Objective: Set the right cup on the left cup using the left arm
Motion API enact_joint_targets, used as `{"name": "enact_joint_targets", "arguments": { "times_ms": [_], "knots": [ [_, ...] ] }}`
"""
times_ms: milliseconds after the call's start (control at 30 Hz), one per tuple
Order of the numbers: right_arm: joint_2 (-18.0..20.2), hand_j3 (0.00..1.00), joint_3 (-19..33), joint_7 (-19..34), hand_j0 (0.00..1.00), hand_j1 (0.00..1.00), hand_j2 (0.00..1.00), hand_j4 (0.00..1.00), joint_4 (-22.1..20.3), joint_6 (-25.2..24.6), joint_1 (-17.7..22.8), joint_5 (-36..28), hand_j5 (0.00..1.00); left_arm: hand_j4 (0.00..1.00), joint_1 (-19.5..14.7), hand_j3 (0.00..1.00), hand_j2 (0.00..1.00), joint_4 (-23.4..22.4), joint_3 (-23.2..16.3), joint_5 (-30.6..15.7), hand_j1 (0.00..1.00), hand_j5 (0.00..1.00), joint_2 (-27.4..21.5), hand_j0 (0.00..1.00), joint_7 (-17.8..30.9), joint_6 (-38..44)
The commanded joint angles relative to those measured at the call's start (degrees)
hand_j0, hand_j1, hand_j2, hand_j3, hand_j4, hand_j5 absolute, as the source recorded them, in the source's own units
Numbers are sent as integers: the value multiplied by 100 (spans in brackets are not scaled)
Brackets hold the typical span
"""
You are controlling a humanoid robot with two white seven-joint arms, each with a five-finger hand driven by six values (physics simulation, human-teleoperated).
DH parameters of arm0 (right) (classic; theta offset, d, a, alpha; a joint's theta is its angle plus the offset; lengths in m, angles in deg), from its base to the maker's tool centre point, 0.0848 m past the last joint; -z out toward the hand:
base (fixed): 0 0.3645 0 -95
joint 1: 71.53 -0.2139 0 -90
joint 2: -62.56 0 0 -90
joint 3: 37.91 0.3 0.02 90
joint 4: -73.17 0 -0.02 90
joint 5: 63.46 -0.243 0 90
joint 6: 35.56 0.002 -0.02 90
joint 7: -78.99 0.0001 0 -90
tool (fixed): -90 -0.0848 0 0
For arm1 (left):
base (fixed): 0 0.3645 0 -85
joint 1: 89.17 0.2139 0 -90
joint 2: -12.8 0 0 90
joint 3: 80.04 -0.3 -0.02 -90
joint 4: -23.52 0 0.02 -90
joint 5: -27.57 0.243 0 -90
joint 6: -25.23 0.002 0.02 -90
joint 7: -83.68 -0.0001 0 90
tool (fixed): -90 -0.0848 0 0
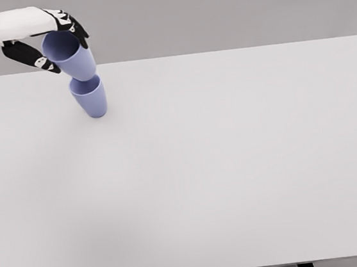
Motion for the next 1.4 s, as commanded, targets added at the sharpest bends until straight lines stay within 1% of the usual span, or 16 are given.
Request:
{"name": "enact_joint_targets", "arguments": {
  "times_ms": [0,433,633,800,1000,1100,1367],
  "knots": [
    [0,100,1,2,100,100,100,100,0,1,0,2,100,58,0,58,58,-10,7,-41,58,58,-41,58,-1,18],
    [0,100,1,2,100,100,100,100,0,1,0,2,100,58,53,58,58,-45,7,-32,58,58,-23,58,-18,27],
    [0,100,1,2,100,100,100,100,0,1,0,10,100,58,44,58,58,-581,15,3,58,58,179,58,-18,18],
    [0,100,1,2,100,100,100,100,0,1,0,2,100,58,61,58,58,-590,15,12,58,58,240,58,-27,27],
    [0,100,1,2,100,100,100,100,0,1,0,2,100,59,70,59,59,-739,7,21,59,59,267,59,-27,27],
    [0,100,1,2,100,100,100,100,0,1,0,2,100,59,97,59,59,-730,-64,21,59,59,276,59,-27,27],
    [0,100,1,2,100,100,100,100,0,1,0,2,100,60,97,60,60,-748,-64,21,60,60,276,60,-54,27]
  ]
}}
